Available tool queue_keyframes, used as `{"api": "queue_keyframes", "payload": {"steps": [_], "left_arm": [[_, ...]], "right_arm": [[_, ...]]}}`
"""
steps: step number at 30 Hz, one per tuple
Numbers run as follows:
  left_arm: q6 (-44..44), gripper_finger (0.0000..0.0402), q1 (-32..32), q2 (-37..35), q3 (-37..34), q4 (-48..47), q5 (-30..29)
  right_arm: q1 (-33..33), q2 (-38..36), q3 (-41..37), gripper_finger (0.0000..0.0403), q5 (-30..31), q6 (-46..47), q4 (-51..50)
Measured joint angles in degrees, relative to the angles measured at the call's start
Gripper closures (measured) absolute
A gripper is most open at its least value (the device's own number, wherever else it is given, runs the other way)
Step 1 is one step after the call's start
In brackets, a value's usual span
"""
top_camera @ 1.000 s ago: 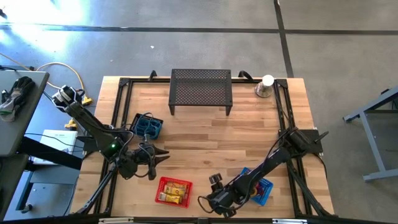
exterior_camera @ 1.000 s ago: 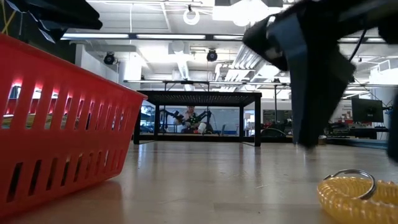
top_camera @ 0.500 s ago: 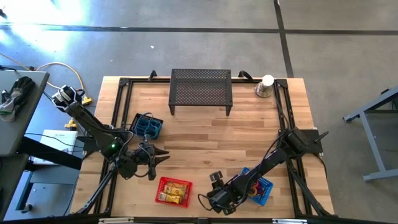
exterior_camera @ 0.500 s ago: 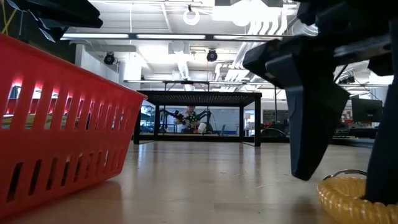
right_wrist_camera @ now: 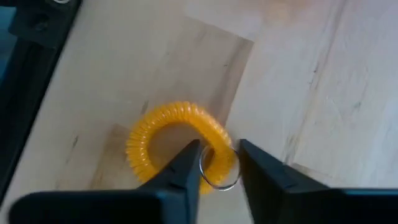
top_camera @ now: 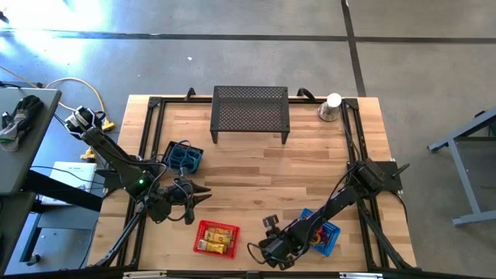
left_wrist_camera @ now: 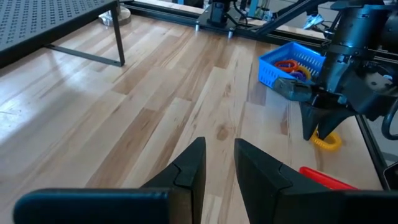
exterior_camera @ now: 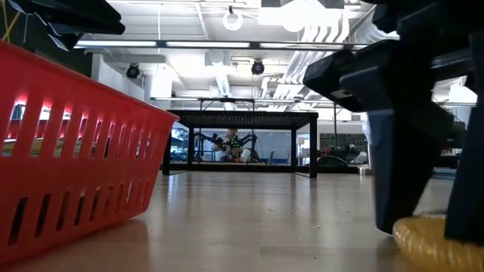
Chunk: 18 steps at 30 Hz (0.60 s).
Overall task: Pick & Place Office Desk Supplies
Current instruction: Put the yellow spring keychain into the blue bin
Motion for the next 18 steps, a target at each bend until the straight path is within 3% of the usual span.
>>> {"api": "queue_keyframes", "payload": {"steps": [6,9,12,18], "left_arm": [[0.0,0.0321,0.0,0.0,0.0,0.0,0.0],[0.0,0.0321,0.0,0.0,0.0,0.0,0.0],[0.0,0.0321,0.1,0.0,0.0,0.0,0.0],[0.7,0.0321,0.1,0.0,0.0,0.0,-0.2]], "right_arm": [[-0.1,0.1,-0.1,0.0384,-1.9,-0.3,0.2],[0.2,-0.6,-0.2,0.0388,-0.8,-0.3,0.0],[0.8,-2.1,-0.4,0.0388,1.9,-1.1,-1.0],[2.1,-8.5,2.3,0.0393,13.0,-0.7,-8.4]]}}
